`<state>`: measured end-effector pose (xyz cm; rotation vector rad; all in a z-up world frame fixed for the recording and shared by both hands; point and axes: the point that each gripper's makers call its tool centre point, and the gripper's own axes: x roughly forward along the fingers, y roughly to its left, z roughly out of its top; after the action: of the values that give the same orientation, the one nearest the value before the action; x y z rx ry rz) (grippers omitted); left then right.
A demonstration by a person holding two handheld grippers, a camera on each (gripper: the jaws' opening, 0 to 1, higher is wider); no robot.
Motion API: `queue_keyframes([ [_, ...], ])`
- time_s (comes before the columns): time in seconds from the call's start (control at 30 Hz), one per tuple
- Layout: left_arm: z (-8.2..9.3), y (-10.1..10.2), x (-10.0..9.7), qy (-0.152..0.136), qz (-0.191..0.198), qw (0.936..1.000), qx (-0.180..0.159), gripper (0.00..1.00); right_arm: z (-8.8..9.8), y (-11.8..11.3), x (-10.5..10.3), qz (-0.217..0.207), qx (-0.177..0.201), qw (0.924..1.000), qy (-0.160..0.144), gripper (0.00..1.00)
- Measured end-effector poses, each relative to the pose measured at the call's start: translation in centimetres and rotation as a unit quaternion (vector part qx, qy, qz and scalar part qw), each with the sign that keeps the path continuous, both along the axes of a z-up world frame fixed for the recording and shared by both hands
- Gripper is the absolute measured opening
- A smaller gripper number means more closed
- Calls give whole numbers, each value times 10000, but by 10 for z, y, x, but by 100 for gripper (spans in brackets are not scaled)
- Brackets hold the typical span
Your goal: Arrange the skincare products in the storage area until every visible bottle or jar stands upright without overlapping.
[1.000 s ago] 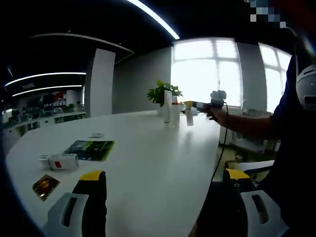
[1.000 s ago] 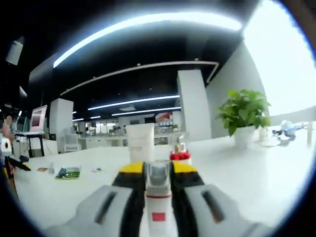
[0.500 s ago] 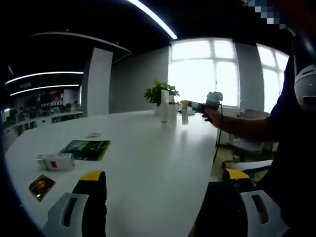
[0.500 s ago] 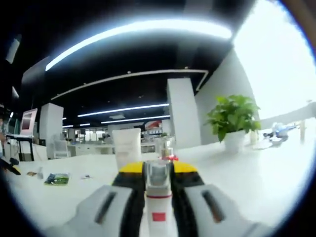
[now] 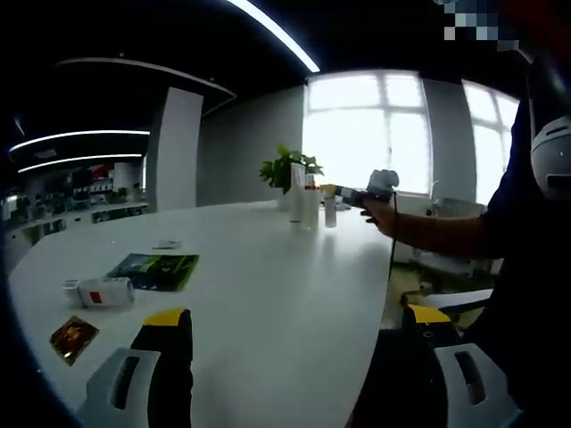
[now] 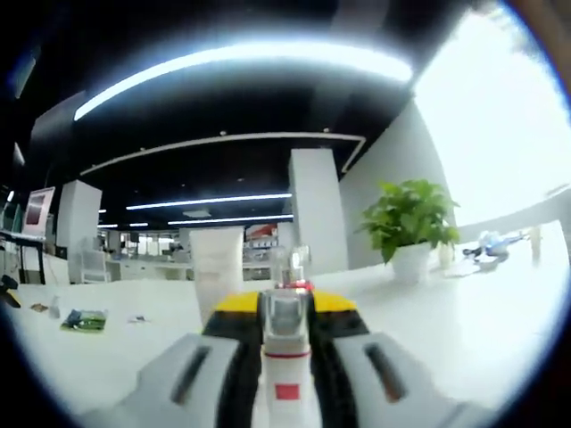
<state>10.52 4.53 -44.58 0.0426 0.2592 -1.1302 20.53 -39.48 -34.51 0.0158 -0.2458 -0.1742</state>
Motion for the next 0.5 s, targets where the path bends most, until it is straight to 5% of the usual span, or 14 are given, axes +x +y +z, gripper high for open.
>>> queue_keyframes([
  [0.5, -2, 0, 5, 24, -38, 10000, -47, 100, -3, -5, 3, -289, -129, 9995, -51, 17],
])
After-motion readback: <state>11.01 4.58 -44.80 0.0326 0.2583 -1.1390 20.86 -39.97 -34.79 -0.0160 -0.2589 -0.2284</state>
